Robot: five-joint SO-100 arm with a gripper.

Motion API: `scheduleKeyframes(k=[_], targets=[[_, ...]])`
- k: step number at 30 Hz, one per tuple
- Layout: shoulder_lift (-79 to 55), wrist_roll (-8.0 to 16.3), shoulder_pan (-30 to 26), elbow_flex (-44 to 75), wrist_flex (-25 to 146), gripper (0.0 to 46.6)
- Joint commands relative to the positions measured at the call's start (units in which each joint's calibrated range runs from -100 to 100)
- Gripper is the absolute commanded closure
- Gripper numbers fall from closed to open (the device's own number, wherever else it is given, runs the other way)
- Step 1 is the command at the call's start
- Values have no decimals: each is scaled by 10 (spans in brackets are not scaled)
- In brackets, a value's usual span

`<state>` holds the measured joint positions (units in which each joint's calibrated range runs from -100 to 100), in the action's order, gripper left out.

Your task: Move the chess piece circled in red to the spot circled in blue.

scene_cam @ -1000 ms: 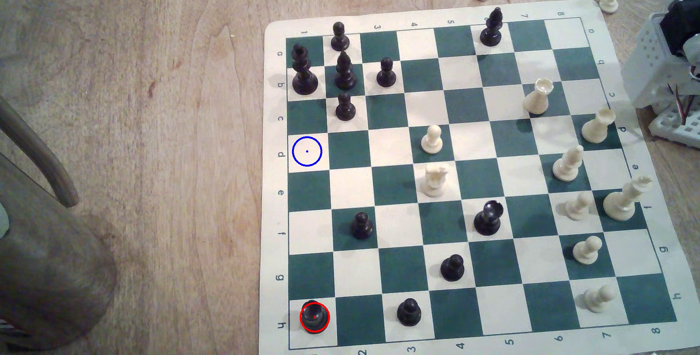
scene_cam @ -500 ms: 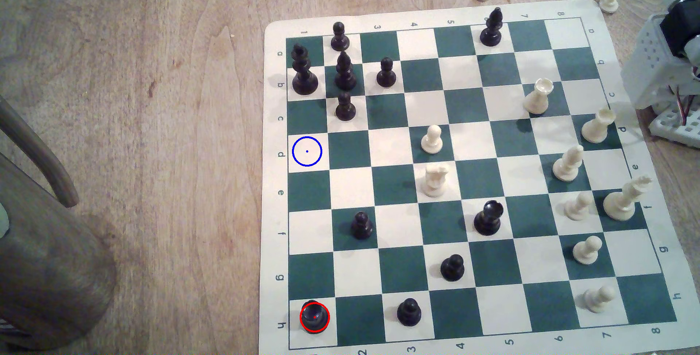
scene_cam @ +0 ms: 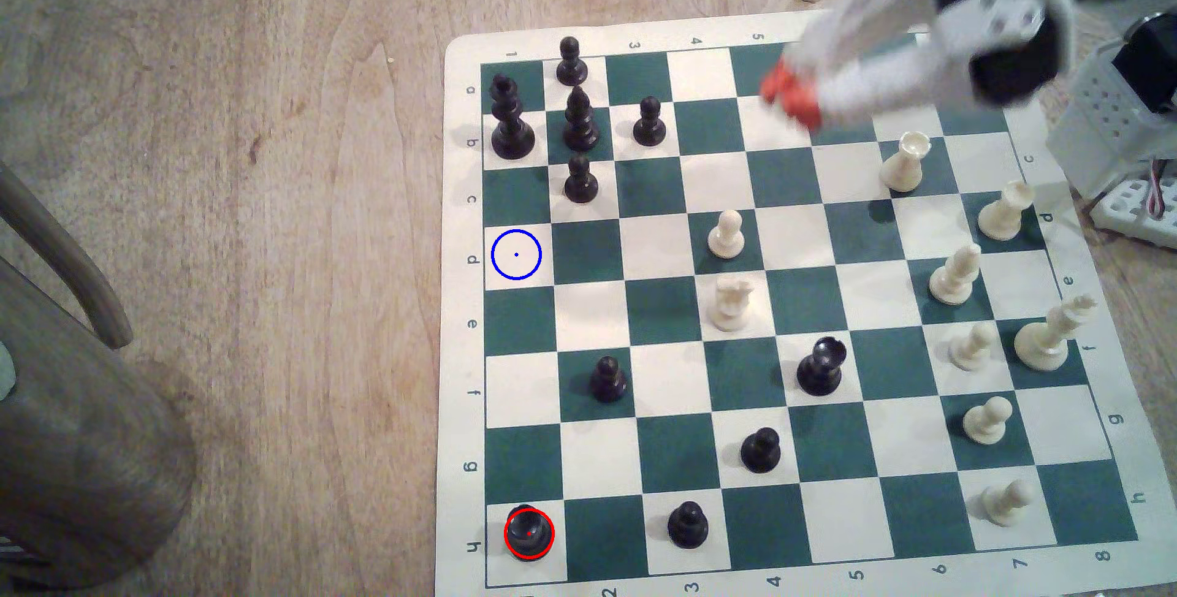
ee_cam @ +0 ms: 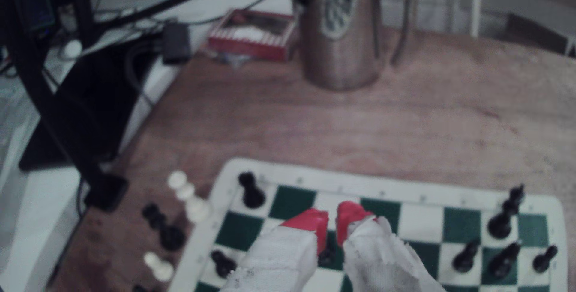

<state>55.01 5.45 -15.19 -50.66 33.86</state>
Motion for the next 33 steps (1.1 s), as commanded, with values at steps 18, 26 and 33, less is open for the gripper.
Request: scheduleKeyframes(k=[18,26,33], targets=[[-407,22,-70,391,-6,415],[-553,25,-67,514,-7,417],[-633,30,-69,574,-5,413]])
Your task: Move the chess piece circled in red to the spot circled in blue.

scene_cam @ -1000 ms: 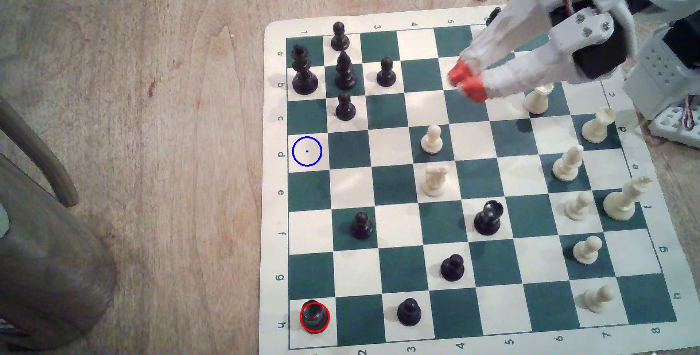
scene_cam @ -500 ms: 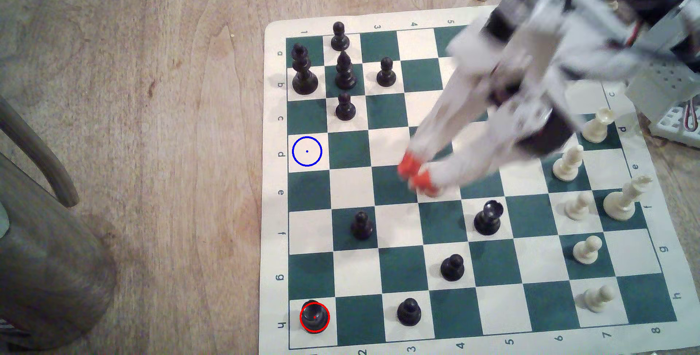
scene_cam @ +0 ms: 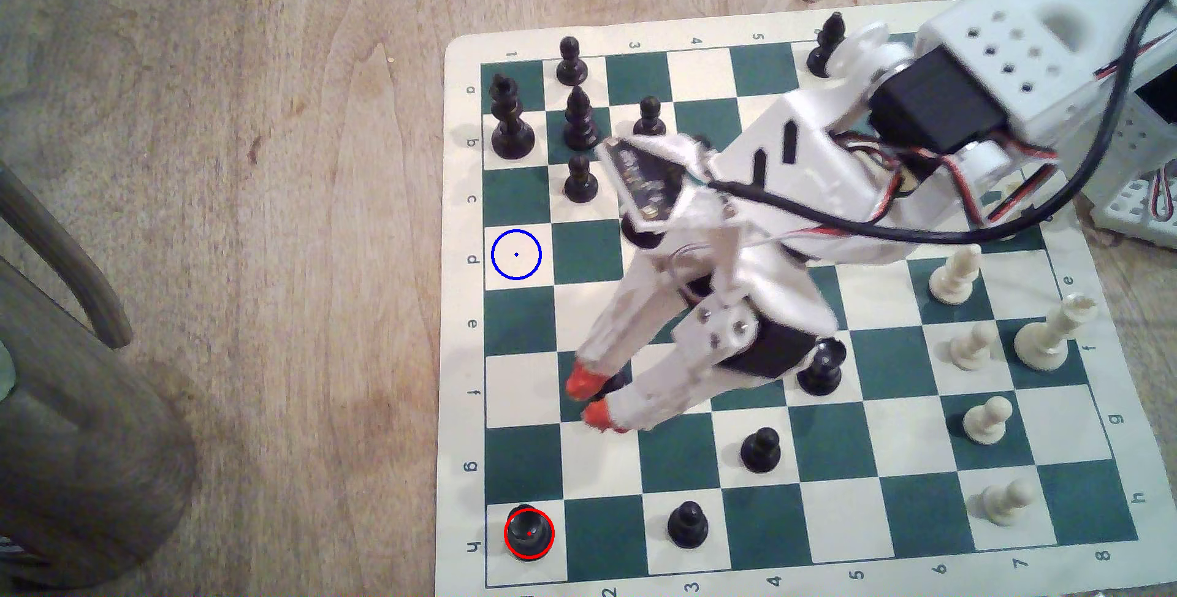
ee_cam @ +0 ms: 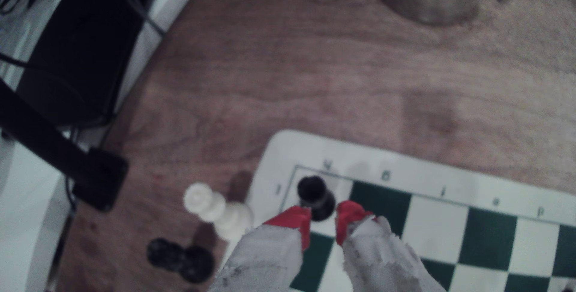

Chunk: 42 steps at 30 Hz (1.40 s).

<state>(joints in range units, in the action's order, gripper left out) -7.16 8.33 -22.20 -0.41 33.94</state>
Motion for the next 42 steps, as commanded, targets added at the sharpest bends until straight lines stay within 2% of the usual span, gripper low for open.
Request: scheduleKeyframes(k=[1,3,9,14,18,22,25,28,42], targets=[[-32,1,-1,86,-6,404],[-55,1,0,107,-4,393],[-127,6,3,184,5,285],[-172,12,3,217,6,305],[-189,13,4,234,6,266],[-210,13,3,245,6,270],[-233,13,3,261,6,221],[-251,13,6,281,3,204],[-343,13,17,394,9,208]])
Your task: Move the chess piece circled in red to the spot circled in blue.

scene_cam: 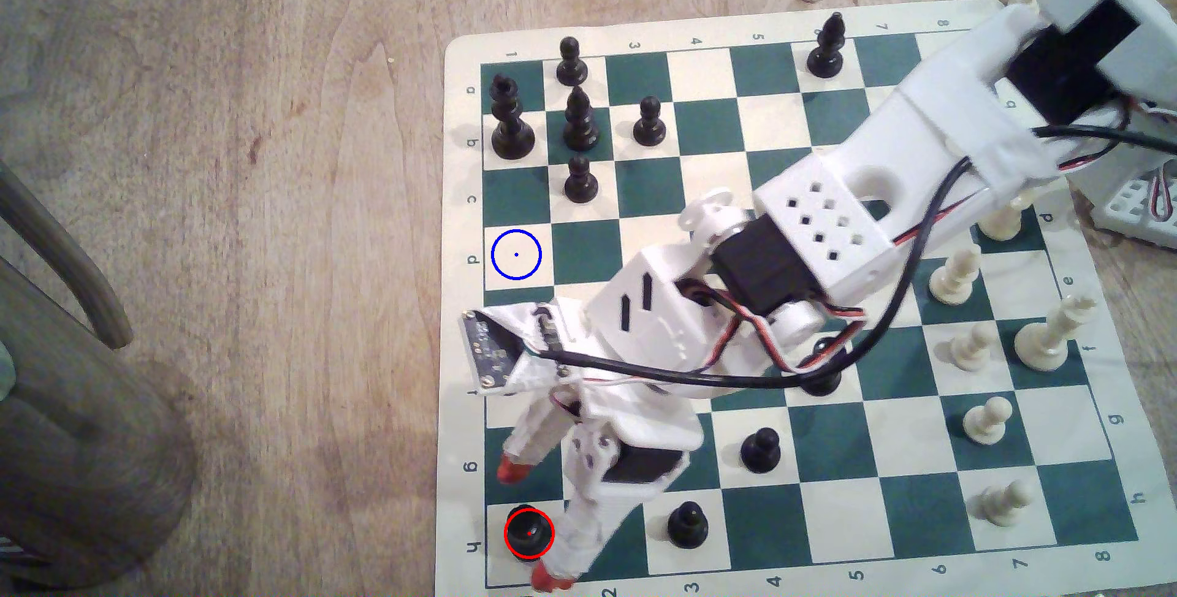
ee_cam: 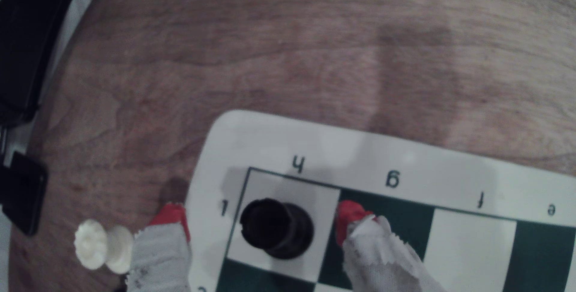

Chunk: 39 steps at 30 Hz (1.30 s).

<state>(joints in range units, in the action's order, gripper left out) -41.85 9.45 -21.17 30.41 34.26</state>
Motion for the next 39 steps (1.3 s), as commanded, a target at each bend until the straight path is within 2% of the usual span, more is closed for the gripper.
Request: scheduleKeyframes(k=[1,13,39], targets=[[0,1,7,95,10,209],[1,11,-4,116,62,229],[-20,16,-16,156,69,233]])
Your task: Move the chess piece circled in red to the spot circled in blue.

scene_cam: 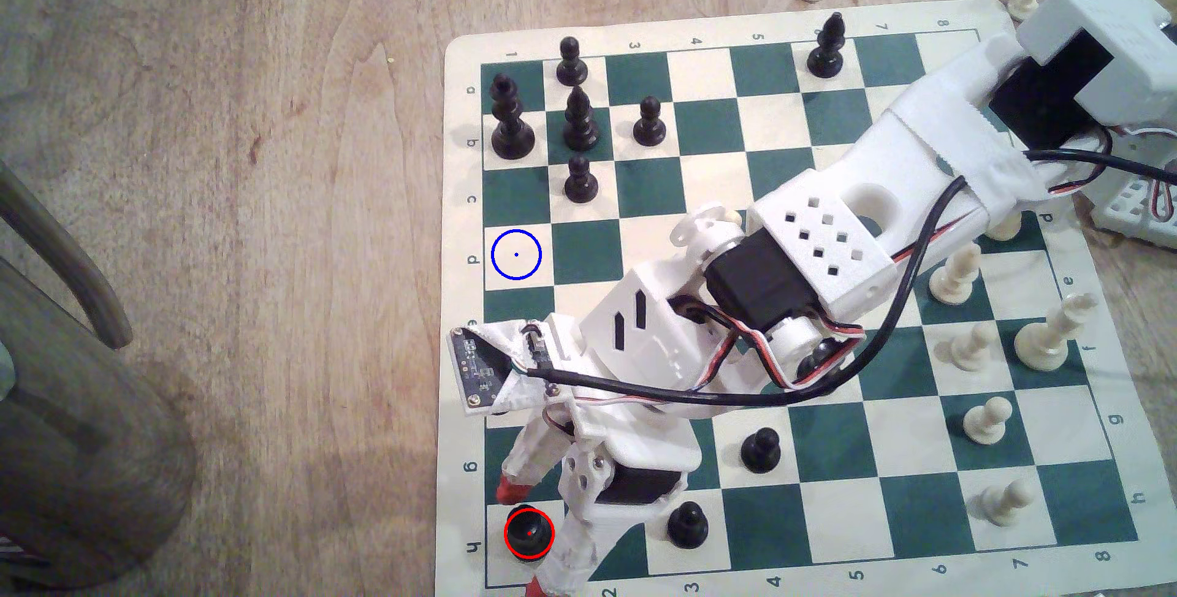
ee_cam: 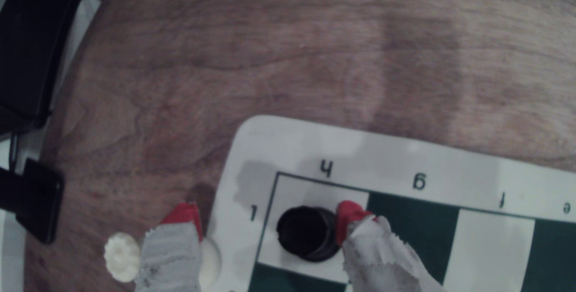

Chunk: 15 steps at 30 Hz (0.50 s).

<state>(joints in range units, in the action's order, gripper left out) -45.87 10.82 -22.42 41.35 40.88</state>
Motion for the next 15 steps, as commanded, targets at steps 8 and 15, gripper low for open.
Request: scheduleKeyframes(k=[8,15], targets=[[14,3,-3,47,3,245],[13,2,-3,47,10,383]])
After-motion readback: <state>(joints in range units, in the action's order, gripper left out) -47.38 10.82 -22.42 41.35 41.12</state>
